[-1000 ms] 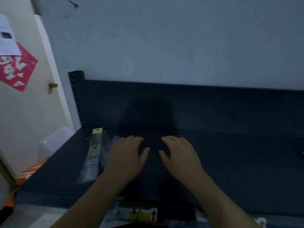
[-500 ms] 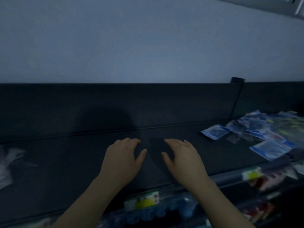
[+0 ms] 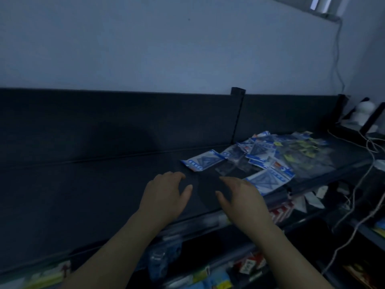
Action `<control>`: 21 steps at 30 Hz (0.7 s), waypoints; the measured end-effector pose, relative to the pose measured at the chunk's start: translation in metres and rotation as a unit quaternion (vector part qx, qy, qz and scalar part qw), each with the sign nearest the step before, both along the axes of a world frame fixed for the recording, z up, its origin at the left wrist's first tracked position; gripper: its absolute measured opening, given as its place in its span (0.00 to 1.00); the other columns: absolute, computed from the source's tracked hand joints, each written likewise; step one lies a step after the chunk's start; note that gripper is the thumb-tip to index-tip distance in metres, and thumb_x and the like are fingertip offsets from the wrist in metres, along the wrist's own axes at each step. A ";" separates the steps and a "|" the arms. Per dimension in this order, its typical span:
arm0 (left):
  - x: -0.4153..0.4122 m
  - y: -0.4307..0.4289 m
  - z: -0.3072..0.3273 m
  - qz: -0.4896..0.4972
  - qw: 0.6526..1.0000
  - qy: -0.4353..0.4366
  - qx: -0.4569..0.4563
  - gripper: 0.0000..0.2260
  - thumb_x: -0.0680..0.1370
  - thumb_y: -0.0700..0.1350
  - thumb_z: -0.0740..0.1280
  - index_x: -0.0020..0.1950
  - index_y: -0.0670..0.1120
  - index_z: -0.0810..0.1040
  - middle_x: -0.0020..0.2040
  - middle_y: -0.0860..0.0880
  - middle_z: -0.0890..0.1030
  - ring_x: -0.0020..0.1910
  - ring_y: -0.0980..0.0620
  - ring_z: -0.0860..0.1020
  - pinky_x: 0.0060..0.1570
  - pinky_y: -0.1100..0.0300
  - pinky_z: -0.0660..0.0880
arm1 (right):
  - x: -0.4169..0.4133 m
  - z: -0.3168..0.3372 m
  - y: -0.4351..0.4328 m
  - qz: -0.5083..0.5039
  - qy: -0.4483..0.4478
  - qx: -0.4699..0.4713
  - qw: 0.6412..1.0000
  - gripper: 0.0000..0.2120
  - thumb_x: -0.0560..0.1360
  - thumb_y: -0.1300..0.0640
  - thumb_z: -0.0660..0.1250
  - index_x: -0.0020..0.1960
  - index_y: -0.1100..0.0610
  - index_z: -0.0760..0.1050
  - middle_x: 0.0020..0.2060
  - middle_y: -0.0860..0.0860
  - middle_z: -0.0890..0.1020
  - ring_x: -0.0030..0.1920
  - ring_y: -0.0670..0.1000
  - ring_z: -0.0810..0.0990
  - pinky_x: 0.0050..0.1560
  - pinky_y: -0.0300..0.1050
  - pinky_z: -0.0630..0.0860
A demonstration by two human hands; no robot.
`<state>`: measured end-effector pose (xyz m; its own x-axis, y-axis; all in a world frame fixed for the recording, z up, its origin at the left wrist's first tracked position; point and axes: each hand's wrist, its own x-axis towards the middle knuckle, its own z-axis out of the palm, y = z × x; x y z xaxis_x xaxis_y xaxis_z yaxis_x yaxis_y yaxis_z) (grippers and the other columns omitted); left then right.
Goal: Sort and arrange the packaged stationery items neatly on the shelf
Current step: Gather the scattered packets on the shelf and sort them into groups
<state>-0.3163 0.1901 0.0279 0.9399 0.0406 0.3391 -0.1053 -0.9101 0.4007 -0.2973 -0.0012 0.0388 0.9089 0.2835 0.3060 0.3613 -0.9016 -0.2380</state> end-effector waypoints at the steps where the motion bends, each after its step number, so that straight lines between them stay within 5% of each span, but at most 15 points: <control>1: 0.011 -0.009 0.001 -0.005 1.000 0.013 -0.001 0.20 0.79 0.57 0.59 0.66 0.50 0.73 0.60 0.50 0.78 0.58 0.50 0.75 0.58 0.52 0.72 | 0.007 -0.001 -0.009 -0.008 0.006 0.000 1.000 0.22 0.78 0.47 0.61 0.70 0.53 0.69 0.66 0.48 0.75 0.65 0.49 0.72 0.70 0.47 0.64; 7: 0.095 -0.037 0.003 -0.022 0.997 0.074 0.002 0.11 0.78 0.55 0.61 0.50 0.47 0.74 0.53 0.45 0.78 0.51 0.44 0.75 0.46 0.54 0.73 | 0.054 -0.007 -0.051 -0.052 0.045 0.004 0.998 0.23 0.79 0.47 0.60 0.72 0.53 0.66 0.68 0.49 0.73 0.66 0.51 0.72 0.69 0.48 0.66; 12: 0.169 -0.049 -0.005 -0.018 0.984 0.172 0.032 0.20 0.79 0.57 0.60 0.64 0.45 0.71 0.61 0.43 0.72 0.59 0.42 0.71 0.57 0.50 0.72 | 0.095 -0.006 -0.076 -0.092 0.064 0.021 0.994 0.18 0.79 0.50 0.62 0.68 0.52 0.71 0.62 0.51 0.78 0.56 0.52 0.78 0.60 0.47 0.72; 18: 0.227 -0.053 -0.016 0.030 0.962 0.258 0.083 0.28 0.75 0.61 0.64 0.68 0.47 0.68 0.66 0.43 0.69 0.64 0.42 0.69 0.60 0.50 0.70 | 0.141 -0.014 -0.106 -0.153 0.119 0.044 0.980 0.20 0.79 0.51 0.62 0.70 0.52 0.70 0.63 0.53 0.77 0.58 0.53 0.77 0.54 0.45 0.74; 21: 0.247 -0.051 -0.012 0.024 0.957 0.283 0.060 0.30 0.69 0.59 0.73 0.66 0.44 0.73 0.63 0.43 0.75 0.59 0.44 0.76 0.56 0.55 0.75 | 0.156 -0.022 -0.123 -0.169 0.129 0.072 0.974 0.20 0.78 0.53 0.61 0.70 0.53 0.71 0.62 0.53 0.78 0.55 0.54 0.79 0.49 0.43 0.73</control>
